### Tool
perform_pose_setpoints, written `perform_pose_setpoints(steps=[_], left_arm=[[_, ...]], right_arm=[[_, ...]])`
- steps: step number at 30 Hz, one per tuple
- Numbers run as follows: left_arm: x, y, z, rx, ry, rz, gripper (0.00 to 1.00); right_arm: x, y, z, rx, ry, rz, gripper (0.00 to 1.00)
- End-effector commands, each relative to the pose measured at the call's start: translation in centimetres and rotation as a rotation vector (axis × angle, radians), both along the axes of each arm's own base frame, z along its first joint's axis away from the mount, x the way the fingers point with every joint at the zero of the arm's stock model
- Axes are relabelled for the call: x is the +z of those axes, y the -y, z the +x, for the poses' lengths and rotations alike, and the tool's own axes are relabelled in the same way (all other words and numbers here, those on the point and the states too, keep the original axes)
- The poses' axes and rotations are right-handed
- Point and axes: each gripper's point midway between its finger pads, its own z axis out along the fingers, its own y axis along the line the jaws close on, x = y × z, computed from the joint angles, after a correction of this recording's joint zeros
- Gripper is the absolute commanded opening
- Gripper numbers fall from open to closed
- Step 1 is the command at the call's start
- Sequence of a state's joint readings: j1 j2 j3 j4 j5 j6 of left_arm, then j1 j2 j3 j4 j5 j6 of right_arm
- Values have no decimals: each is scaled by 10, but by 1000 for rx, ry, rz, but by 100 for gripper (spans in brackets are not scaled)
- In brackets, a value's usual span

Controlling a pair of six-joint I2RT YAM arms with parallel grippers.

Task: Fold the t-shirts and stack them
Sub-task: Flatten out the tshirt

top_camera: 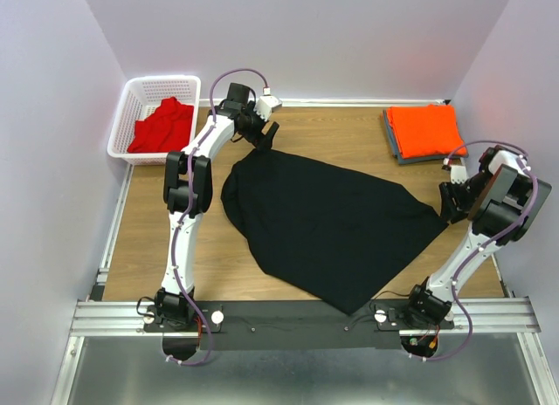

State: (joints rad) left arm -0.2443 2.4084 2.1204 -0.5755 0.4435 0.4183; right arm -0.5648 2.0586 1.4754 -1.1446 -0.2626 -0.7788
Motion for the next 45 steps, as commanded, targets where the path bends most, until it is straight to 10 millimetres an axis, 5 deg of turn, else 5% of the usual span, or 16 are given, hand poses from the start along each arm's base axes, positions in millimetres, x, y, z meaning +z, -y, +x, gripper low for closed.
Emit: perform_pose_setpoints(steps=[1,11,19,25,32,45], left_arm=[[19,-2,3,19,27,15,95],[16,-1,4,24,26,10,95],[8,-5,10,35,29,37,95],[7,-2,7,17,21,33,95],[8,-3,6,18,20,37,95],[8,-1,8,22,23,36,95]], right_arm=[[-23,-12,-10,18,-34,37,56],[-40,-32,-24,60,-62,-7,47],[-44,-21,-20,45,-49,-81,30],[-14,-8,0,50,37,-136,59],[4,6,32,80,69,-122,57],[-22,-22,13,170,8,-90,58]])
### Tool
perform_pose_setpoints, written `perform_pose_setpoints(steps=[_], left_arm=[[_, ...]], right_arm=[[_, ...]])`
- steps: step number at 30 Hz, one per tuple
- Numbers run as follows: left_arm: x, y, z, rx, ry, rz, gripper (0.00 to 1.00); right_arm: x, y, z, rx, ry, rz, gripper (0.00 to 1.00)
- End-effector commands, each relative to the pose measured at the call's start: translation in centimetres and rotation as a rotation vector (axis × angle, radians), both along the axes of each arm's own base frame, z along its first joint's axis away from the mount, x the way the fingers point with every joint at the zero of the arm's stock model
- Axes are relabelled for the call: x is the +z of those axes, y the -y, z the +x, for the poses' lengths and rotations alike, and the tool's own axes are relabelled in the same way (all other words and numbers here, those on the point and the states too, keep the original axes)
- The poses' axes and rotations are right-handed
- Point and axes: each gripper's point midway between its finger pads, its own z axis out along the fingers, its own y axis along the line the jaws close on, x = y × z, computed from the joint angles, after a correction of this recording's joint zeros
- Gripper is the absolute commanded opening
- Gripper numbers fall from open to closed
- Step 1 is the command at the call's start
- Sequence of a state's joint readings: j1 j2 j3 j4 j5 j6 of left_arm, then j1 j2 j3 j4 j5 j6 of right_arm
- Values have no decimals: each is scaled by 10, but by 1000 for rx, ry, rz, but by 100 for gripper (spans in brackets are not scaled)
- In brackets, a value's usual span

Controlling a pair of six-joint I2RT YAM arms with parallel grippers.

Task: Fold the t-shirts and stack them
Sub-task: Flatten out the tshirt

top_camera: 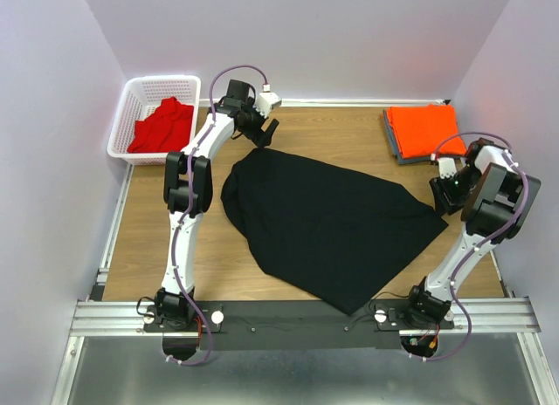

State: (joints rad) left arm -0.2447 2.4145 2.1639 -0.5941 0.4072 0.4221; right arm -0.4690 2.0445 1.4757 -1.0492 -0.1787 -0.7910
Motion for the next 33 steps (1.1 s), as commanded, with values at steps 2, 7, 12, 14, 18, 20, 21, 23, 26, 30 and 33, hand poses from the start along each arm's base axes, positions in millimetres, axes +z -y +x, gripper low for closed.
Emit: perform_pose_setpoints(steps=[2,7,12,14,18,20,21,23,26,30,33], left_arm=[[-2,3,-1,1,-7,13,95],[-1,0,0,5,-3,18,95],[1,2,0,6,1,13,95],[1,2,0,8,1,12,95],[1,2,2,15,5,8,95],[2,3,4,17,8,7,96],[0,2,4,18,6,9,96],[-4,2,4,15,0,11,96],[-12,3,2,9,-13,19,96],[-24,5,-1,3,-34,31,96],[-31,6,-3,-7,-48,34,97]], right_arm=[[-29,-24,-25,58,-74,22,56],[-40,-24,-41,72,-91,-16,52],[-54,-21,-56,90,-97,-80,47],[-60,-23,-61,103,-97,-105,46],[-67,-29,-71,111,-106,-125,42],[-71,-34,-78,110,-121,-113,39],[-71,-35,-80,112,-125,-112,36],[-74,-39,-87,115,-140,-103,29],[-74,-41,-92,116,-149,-97,12],[-70,-42,-89,112,-135,-95,0],[-62,-38,-77,101,-104,-103,1]])
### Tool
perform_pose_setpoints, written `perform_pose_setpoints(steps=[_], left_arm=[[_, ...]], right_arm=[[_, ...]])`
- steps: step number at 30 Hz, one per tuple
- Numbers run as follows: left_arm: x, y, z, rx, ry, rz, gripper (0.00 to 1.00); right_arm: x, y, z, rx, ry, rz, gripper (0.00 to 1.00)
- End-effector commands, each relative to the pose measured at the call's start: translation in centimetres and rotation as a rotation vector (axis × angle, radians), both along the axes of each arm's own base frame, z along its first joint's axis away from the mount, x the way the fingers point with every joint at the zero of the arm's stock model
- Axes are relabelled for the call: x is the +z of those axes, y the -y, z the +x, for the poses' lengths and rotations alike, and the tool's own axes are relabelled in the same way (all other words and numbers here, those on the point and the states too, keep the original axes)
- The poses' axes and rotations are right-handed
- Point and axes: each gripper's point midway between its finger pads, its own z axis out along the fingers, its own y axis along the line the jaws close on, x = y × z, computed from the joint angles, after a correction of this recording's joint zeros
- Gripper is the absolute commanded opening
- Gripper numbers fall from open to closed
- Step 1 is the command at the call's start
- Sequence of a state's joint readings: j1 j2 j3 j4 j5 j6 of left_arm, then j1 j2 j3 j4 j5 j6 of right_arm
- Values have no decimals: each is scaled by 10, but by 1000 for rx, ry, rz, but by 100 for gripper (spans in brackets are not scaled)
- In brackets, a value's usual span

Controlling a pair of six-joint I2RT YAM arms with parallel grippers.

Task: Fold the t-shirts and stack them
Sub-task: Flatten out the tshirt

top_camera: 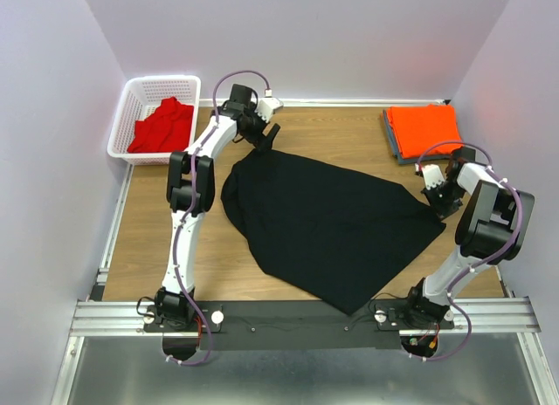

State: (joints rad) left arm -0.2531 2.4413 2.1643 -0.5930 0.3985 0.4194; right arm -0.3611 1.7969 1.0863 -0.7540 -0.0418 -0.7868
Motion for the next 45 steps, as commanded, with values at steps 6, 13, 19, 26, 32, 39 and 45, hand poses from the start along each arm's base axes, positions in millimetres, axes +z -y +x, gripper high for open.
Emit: perform_pose_setpoints(steps=[6,13,19,26,32,39,45], left_arm=[[-39,12,-15,-41,-82,44,96],[-55,25,-31,-99,-158,-10,78],[-12,41,-24,-161,-97,-96,4],[98,46,-12,-200,134,-183,0],[135,40,-33,-193,182,-191,24],[68,34,-25,-118,26,-132,92],[39,36,-22,-101,-25,-121,91]], right_arm=[[-37,-9,-28,-42,-157,74,1],[-29,-3,-13,-59,-134,63,1],[-16,4,14,-87,-84,61,0],[19,6,57,-132,14,106,1],[40,3,62,-128,41,124,1],[42,2,52,-119,30,112,1],[42,4,51,-113,23,98,1]])
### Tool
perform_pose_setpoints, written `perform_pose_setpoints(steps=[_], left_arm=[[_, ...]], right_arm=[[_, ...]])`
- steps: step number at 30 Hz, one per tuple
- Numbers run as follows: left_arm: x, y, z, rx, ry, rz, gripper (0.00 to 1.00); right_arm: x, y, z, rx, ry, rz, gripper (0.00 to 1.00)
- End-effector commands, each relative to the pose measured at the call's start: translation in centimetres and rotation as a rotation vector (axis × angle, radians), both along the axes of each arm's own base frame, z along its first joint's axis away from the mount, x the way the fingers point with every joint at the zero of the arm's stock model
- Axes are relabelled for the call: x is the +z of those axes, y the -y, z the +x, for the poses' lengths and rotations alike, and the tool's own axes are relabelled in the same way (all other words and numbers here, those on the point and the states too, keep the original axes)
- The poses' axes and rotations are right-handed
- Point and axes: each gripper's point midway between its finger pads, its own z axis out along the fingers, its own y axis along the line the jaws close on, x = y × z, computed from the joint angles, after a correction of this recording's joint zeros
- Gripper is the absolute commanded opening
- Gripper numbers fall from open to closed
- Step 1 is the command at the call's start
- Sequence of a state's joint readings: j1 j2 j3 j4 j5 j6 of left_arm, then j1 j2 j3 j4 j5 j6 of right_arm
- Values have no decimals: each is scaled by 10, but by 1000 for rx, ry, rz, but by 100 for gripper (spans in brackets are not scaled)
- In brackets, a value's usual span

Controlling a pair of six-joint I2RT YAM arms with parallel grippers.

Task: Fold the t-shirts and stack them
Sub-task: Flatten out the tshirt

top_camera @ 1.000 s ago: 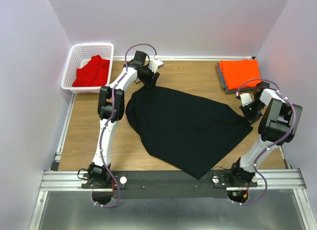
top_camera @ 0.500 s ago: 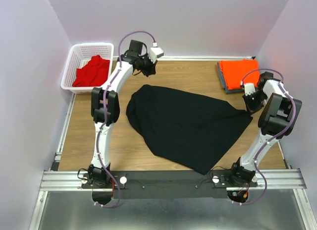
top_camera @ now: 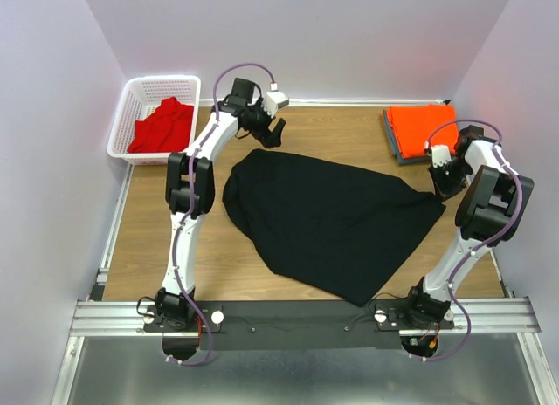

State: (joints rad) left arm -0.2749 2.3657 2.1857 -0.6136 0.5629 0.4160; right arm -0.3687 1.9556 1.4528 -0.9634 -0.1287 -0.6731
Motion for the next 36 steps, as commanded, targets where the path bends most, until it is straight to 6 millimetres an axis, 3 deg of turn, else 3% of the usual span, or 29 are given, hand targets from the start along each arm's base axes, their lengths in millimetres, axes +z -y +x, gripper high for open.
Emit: perform_pose_setpoints(steps=[1,9,13,18,19,22,23,24,28,30,32,33,34,35,36], left_arm=[[-25,0,-6,24,-82,21,91],[-85,2,-25,17,-212,62,84],[-96,4,-26,22,-235,66,79],[-92,14,-26,-29,-245,24,54],[-89,17,-30,-50,-261,3,50],[-74,23,-31,-89,-246,-36,18],[-67,25,-29,-94,-229,-44,0],[-60,25,-28,-99,-211,-50,0],[29,26,-25,-128,12,-90,0],[66,20,-41,-171,120,-62,0],[82,17,-57,-208,197,-13,0],[62,11,-76,-265,199,40,0],[89,6,-95,-293,272,55,0],[86,3,-112,-327,288,82,0],[48,0,-147,-398,229,132,0]], right_arm=[[7,0,-6,1,-4,1,1],[-2,-1,-7,-8,-31,15,0],[-4,-1,-7,-10,-38,18,1],[-3,0,-4,-14,-36,18,1],[-2,1,-3,-16,-31,16,1],[-1,0,0,-20,-25,21,0],[1,2,3,-21,-17,18,1],[3,1,4,-24,-15,23,1],[19,-2,13,-18,17,46,1],[26,-3,12,-9,24,45,1],[35,-3,7,5,42,34,1],[37,-4,3,13,43,29,0],[33,-5,-7,28,20,26,1],[42,-5,-10,36,41,13,1],[41,-6,-16,43,34,10,1]])
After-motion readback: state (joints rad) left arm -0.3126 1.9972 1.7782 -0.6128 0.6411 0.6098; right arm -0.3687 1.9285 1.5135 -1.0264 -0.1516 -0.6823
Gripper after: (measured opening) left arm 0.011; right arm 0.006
